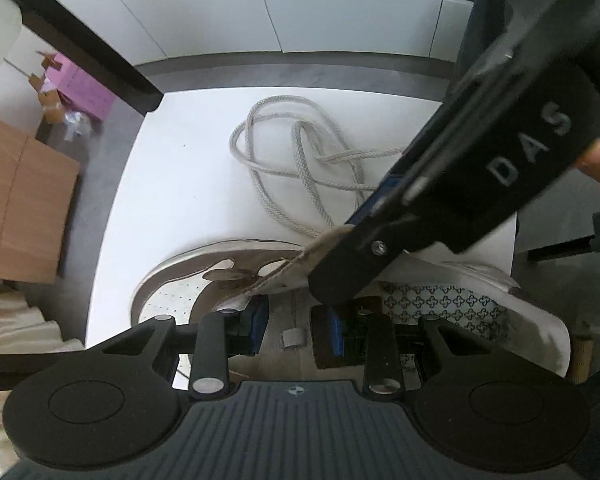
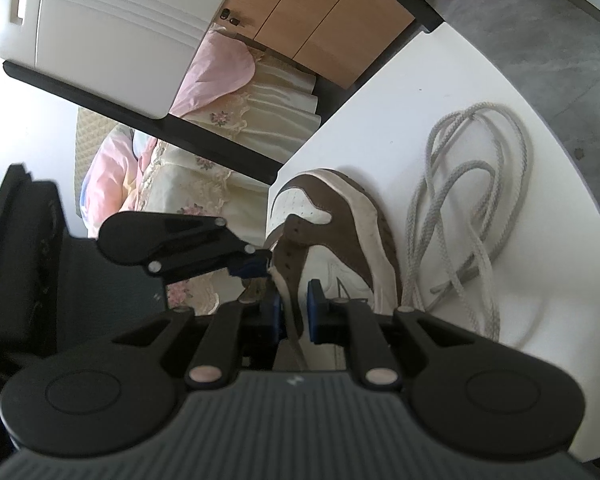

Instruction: Lace up shoes with both hands

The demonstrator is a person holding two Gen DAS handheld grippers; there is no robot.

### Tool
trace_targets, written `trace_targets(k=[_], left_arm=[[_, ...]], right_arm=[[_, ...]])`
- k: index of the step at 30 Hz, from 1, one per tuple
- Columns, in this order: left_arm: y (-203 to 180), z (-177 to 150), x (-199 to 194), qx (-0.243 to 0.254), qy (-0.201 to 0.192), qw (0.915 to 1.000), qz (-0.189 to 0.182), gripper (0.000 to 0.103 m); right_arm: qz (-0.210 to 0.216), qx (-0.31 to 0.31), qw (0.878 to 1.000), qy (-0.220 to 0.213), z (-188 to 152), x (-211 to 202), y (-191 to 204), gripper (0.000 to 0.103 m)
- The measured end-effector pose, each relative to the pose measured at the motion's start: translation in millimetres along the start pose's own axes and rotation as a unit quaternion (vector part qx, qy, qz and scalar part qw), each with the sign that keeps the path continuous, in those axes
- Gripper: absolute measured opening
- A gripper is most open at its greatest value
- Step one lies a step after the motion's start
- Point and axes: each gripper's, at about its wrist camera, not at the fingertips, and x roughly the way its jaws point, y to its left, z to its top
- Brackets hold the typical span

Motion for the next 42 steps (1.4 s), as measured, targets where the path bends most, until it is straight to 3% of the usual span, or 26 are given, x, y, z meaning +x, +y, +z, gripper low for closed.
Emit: trace_targets(k=[3,8,10,13,17,22,25,28,30,32,42], left_arm=[[0,-4,-3,-0.012,-0.011,0.9999,0.003,0.035],[-7,-24,-27,-0.073,-0.037,0.9957,0.043,0.036],[-11,-34,-39,-0.121,-0.056,0.9889,0.065,0.05],[-21,-53,-60,-0.216,-0.104,0.9677,0.079,0.053],[-45,-77,-76,-0.313,-0.16,0.9295,0.112,0.053],[-64,-101,-70,-0.41,-0.171,0.8817,0.158,0.053],[-71,-103,-65,-0.438,-0.176,0.8671,0.16,0.053],[-80,-96,-64,-0.437,-0.196,0.8612,0.171,0.046],[-84,-94,-64,-0.436,-0.199,0.8591,0.179,0.035],[-87,-94,-63,-0.435,-0.203,0.8583,0.182,0.018],[-89,-105,-59,-0.432,-0.23,0.8478,0.203,0.014]], right_arm=[[-0.002,-0.009,1.0,0.0,0,0,1,0.014],[-0.016,-0.044,0.999,-0.005,-4,-1,7,0.021],[-0.019,-0.052,0.998,-0.005,-6,-2,8,0.022],[-0.029,-0.068,0.997,-0.004,-8,-5,11,0.024],[-0.043,-0.096,0.994,-0.005,-15,-7,16,0.024],[-0.062,-0.125,0.99,-0.009,-23,-10,21,0.024],[-0.074,-0.126,0.989,-0.022,-28,-12,22,0.022],[-0.087,-0.141,0.986,-0.03,-33,-11,27,0.02],[-0.096,-0.151,0.983,-0.033,-36,-10,30,0.019],[-0.103,-0.158,0.981,-0.035,-38,-8,33,0.019],[-0.098,-0.18,0.978,-0.027,-43,3,42,0.019]])
